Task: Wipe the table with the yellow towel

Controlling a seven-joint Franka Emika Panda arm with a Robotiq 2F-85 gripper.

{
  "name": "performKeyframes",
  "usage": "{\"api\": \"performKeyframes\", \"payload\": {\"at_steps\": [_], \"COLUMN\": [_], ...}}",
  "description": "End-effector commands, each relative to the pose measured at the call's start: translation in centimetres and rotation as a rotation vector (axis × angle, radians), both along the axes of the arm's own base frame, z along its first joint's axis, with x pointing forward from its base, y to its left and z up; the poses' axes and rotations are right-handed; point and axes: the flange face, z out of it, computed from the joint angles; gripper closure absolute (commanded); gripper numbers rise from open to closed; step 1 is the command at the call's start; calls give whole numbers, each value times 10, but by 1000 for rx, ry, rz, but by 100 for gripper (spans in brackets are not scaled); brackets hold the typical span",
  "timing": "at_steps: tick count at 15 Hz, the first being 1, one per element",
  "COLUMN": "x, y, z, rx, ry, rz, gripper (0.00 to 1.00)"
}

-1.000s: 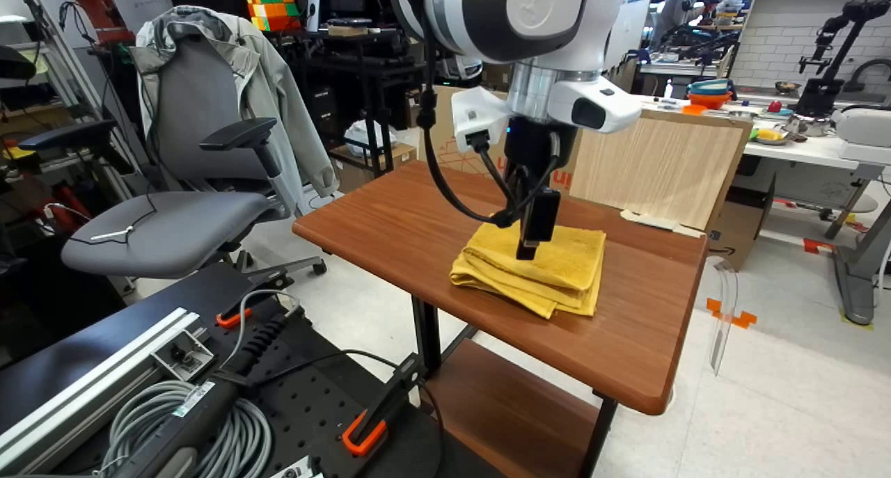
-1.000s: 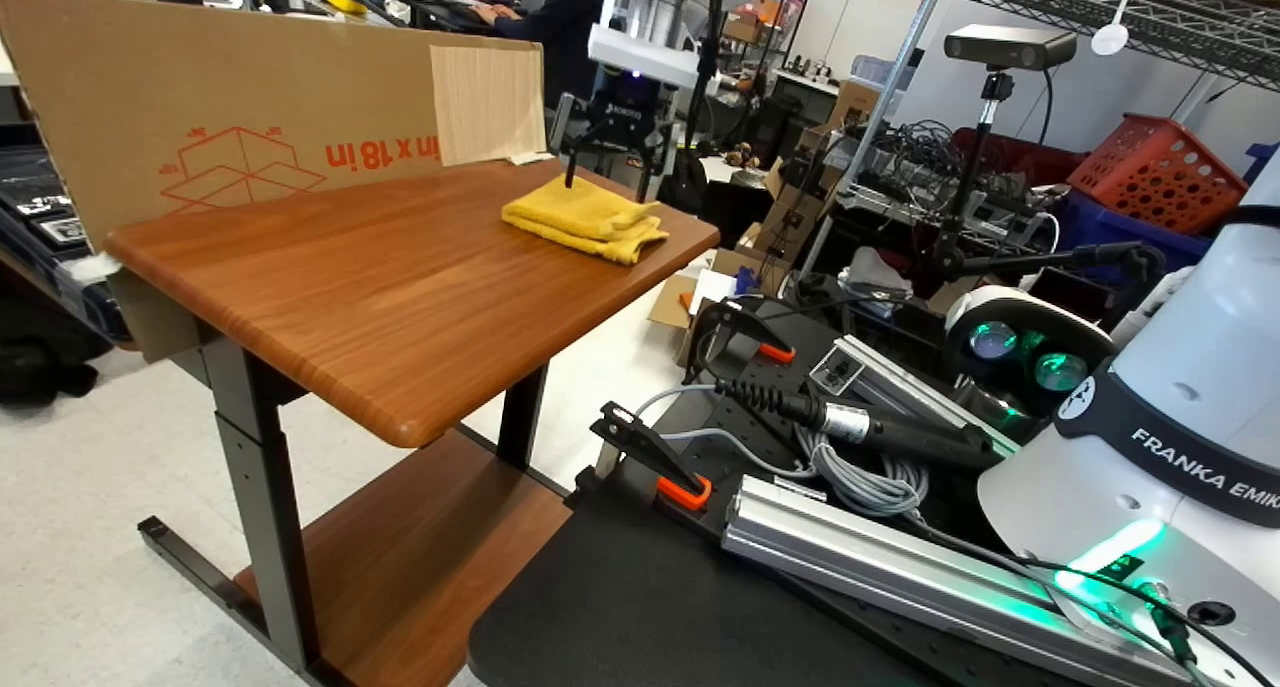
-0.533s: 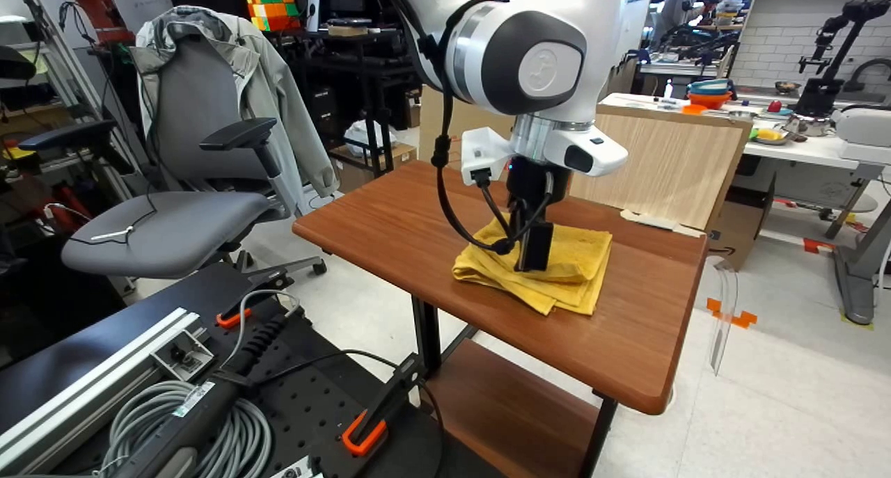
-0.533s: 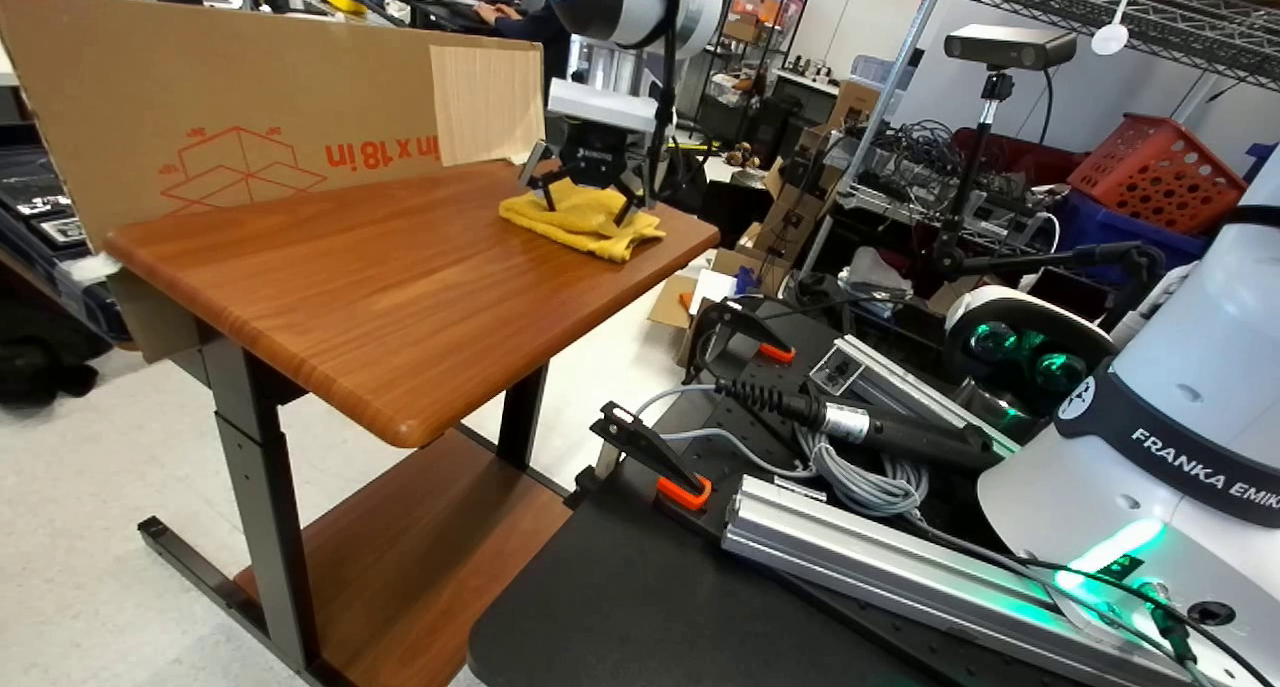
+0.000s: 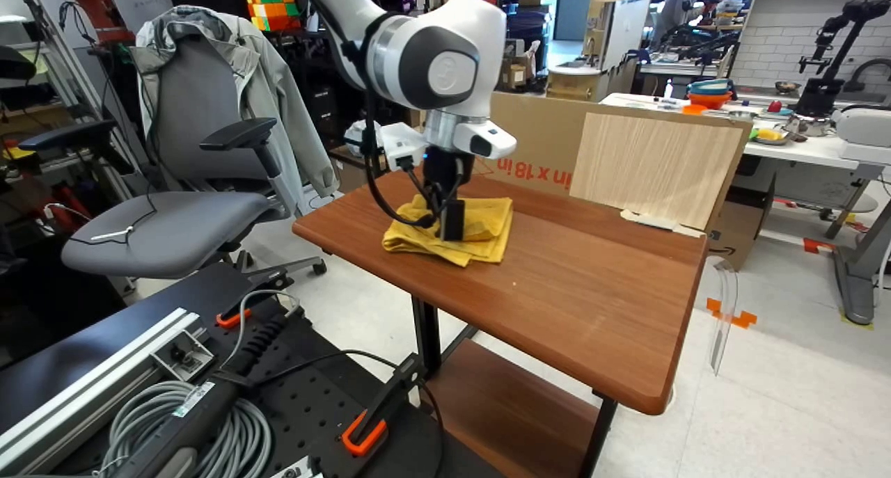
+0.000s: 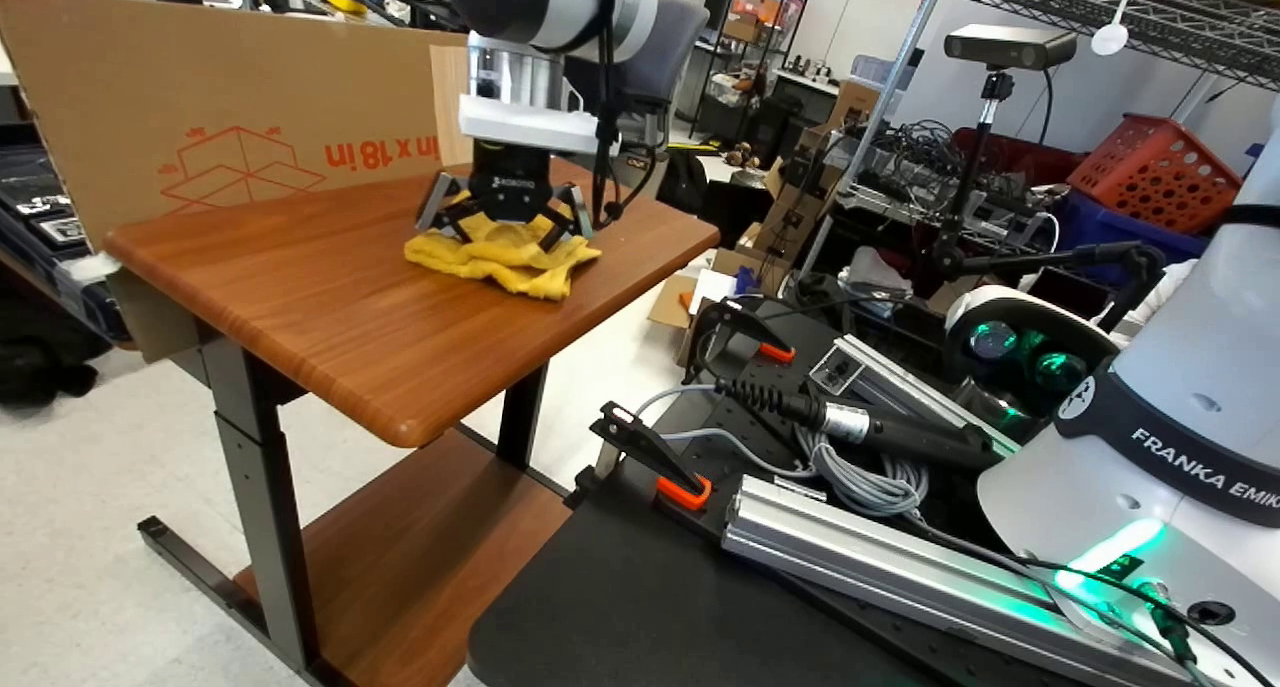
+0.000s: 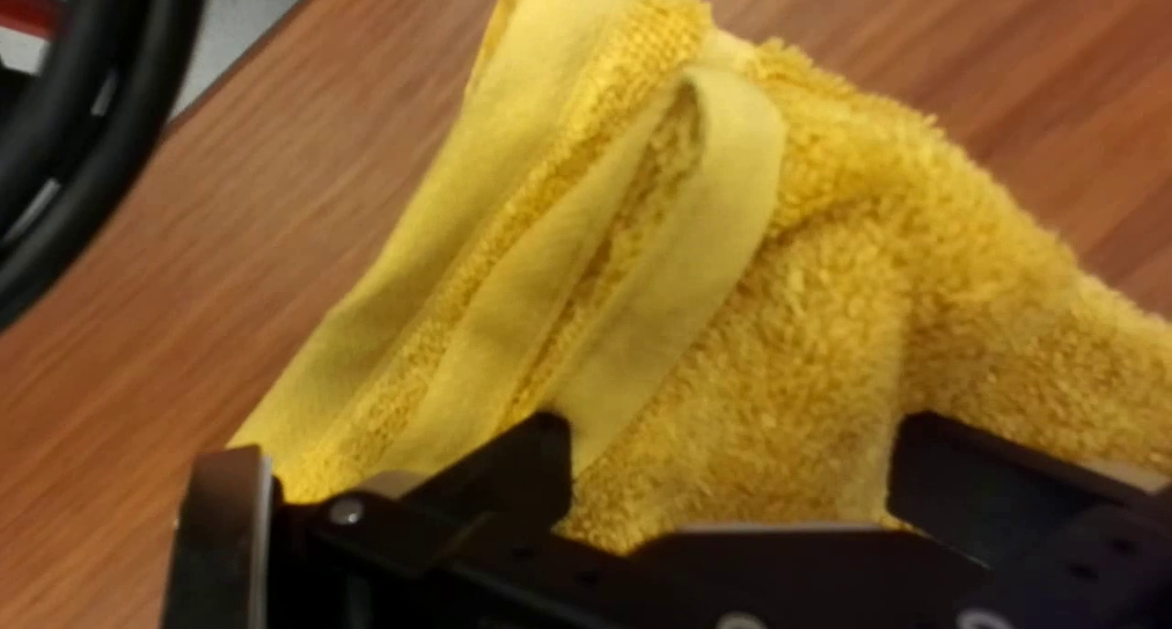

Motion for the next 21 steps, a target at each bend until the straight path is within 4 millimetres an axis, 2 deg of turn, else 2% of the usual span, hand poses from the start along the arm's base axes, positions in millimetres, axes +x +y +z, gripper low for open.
{"api": "performKeyframes", "payload": {"at_steps": [1, 4, 6, 8, 10, 12, 13, 14, 19, 21], "x": [-33, -7, 23, 52, 80, 97, 97, 91, 67, 48], "y": [78, 119, 126, 118, 92, 55, 30, -6, -158, -219], "z": [-18, -20, -16, -10, -4, 0, 1, 2, 8, 3], "rx": [3, -12, -6, 0, -16, -41, -52, -71, -101, -102], "ry": [10, -46, -109, -166, -218, -242, -226, -234, -250, -236], "rz": [152, 113, 29, -66, -145, -210, -239, -272, -545, -655], "gripper": [0, 0, 0, 0, 0, 0, 0, 0, 0, 0]}}
